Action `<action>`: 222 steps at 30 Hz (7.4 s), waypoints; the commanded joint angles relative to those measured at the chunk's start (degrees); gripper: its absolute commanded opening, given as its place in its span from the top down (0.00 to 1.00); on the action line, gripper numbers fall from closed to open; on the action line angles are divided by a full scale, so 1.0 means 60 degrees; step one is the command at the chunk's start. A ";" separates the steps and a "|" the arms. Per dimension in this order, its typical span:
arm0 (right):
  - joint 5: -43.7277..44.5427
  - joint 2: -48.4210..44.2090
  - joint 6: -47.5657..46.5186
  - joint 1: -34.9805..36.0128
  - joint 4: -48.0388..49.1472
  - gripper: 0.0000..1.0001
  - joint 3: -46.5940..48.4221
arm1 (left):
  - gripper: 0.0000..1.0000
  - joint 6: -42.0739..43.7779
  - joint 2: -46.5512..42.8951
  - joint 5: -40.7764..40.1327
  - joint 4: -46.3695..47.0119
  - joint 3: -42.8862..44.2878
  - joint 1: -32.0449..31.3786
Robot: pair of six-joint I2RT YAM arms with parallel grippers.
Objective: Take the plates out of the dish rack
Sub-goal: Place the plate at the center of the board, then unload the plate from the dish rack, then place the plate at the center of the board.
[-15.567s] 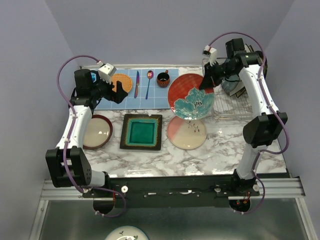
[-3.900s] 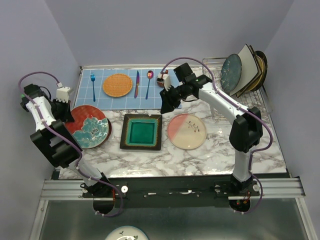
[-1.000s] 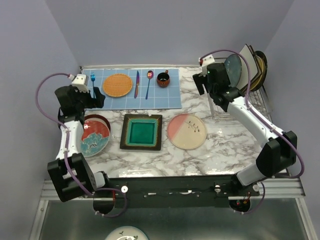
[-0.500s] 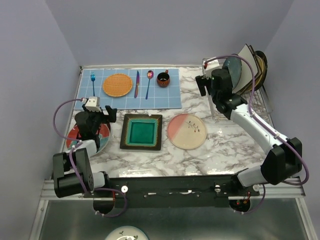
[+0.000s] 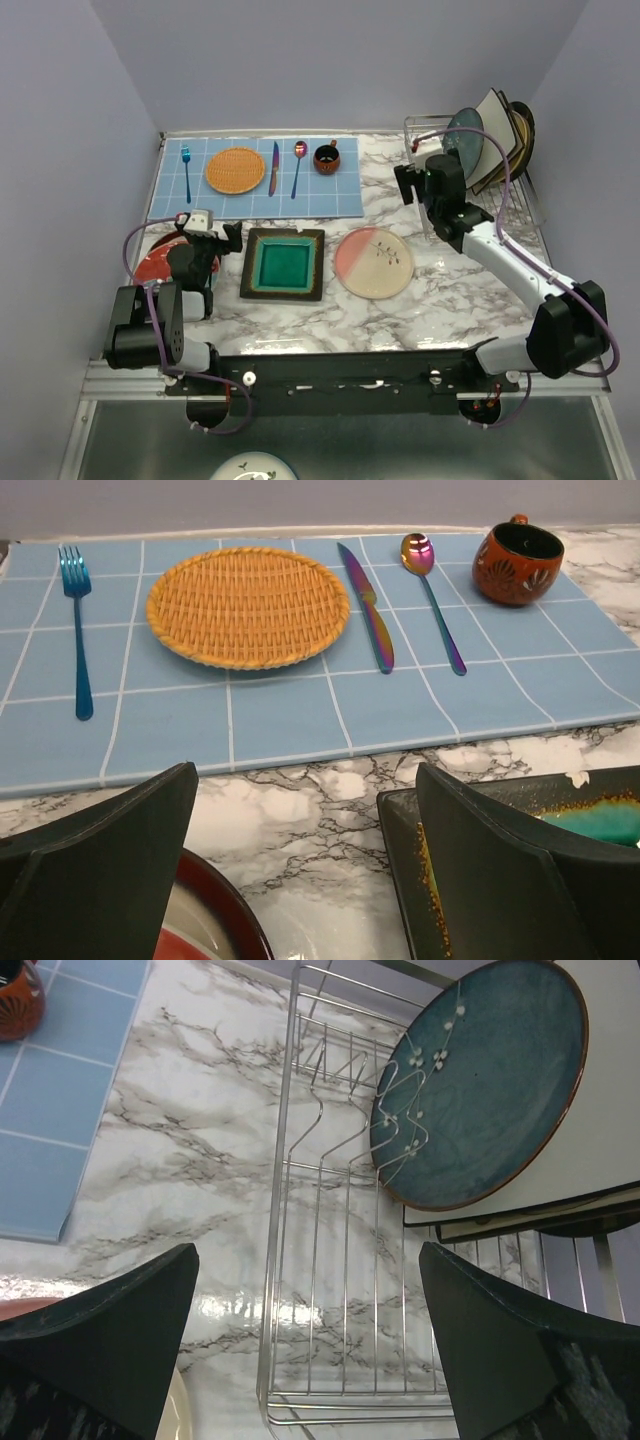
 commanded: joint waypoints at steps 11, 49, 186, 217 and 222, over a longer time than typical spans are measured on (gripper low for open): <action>-0.1919 -0.1783 0.1249 -0.2181 0.4889 0.00 -0.4042 | 0.01 0.0457 0.0702 -0.0982 0.0721 0.0297 -0.0435; -0.2726 0.1948 0.0809 -0.3778 -0.2411 0.12 0.4238 | 0.01 0.0765 0.0586 -0.0807 0.0297 0.0400 -0.0597; -0.5070 0.4588 0.0986 -0.4613 -0.6925 0.99 1.0924 | 0.01 0.0677 0.0644 -0.1056 0.0385 0.0385 -0.0611; -1.2203 0.3430 0.0518 -0.4613 -0.8815 0.99 0.9022 | 0.01 0.0677 0.0644 -0.1042 0.0385 0.0371 -0.0611; -1.2570 0.3942 0.0079 -0.4482 -0.9415 0.99 0.8846 | 0.01 0.0677 0.0615 -0.1042 0.0414 0.0371 -0.0597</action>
